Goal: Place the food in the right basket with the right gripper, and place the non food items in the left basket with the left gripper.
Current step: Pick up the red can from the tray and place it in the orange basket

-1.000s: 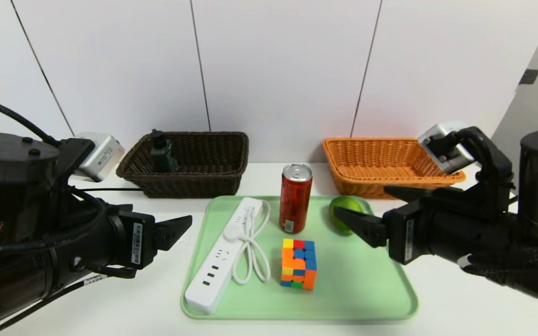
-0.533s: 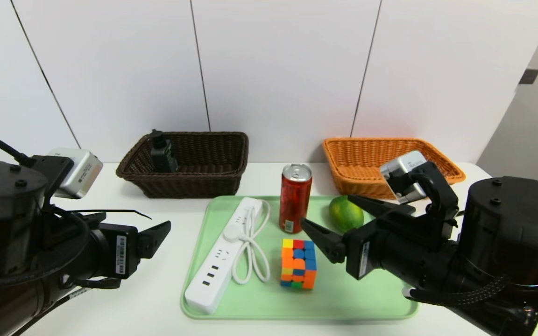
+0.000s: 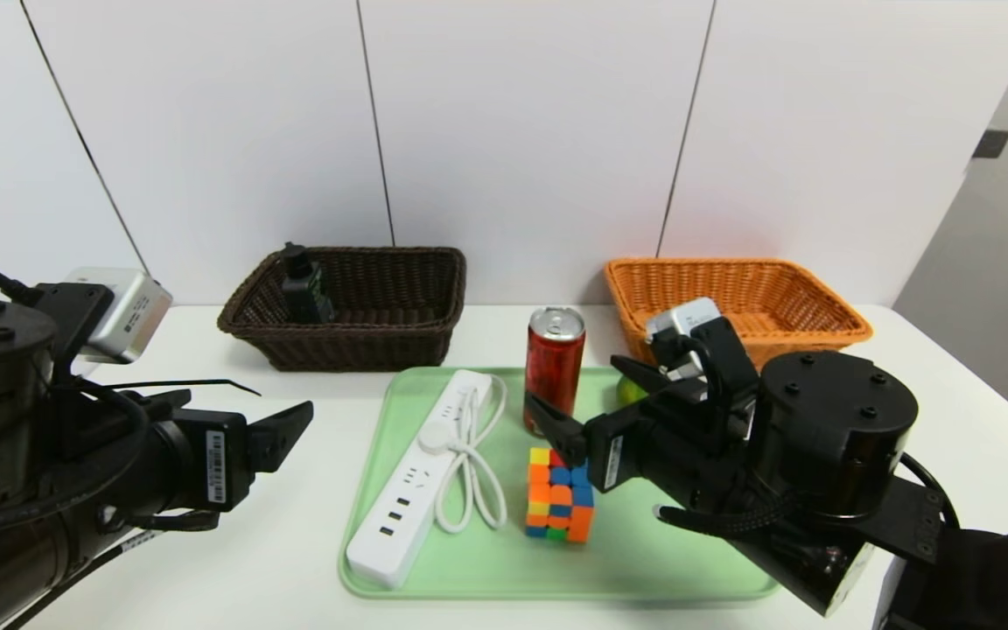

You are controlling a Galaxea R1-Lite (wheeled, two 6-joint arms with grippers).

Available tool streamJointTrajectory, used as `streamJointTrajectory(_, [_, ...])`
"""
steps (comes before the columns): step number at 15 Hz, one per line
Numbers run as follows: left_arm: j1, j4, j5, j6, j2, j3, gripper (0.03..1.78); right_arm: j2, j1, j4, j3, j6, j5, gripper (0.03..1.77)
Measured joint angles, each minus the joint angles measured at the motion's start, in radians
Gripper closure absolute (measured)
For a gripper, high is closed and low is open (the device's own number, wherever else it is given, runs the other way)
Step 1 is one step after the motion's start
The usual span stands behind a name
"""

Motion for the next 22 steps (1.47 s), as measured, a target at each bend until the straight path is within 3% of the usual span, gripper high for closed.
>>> streamJointTrajectory(4, [0.002,-0.002,-0.002,0.005,0.000,-0.001,0.12,0.065,-0.039,-0.080,-0.010,-0.027,-0.004,0.09])
streamJointTrajectory(22, [0.002,-0.007,-0.015,0.036,0.007,0.000,0.12,0.269,-0.089,-0.094,-0.194,-0.033,-0.006,0.09])
